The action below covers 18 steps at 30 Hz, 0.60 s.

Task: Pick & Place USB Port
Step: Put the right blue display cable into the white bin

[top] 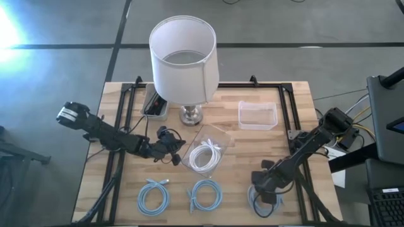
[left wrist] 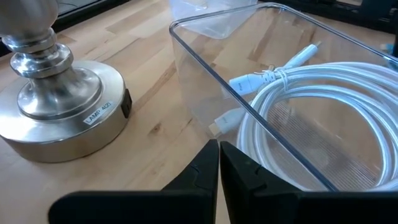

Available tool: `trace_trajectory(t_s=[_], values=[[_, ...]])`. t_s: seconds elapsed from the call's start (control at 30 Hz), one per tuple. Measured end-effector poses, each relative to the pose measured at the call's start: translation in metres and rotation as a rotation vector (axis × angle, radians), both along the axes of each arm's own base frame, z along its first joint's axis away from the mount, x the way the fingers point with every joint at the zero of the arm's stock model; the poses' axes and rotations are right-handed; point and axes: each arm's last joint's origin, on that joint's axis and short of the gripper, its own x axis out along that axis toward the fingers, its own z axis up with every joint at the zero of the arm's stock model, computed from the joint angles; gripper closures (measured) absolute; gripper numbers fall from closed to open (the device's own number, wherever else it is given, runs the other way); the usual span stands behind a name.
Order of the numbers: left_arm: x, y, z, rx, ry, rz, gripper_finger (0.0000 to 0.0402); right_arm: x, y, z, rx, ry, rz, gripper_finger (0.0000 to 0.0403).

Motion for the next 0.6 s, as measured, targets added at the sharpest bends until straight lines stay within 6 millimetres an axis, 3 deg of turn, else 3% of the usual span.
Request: trace_trajectory(t_s=[0.6], values=[[0.0,0.0,0.0,-0.009,-0.004,0.006,0.0383,0.0,-0.012,-0.01,-0.234,-0.212,-0.052,0.0329]])
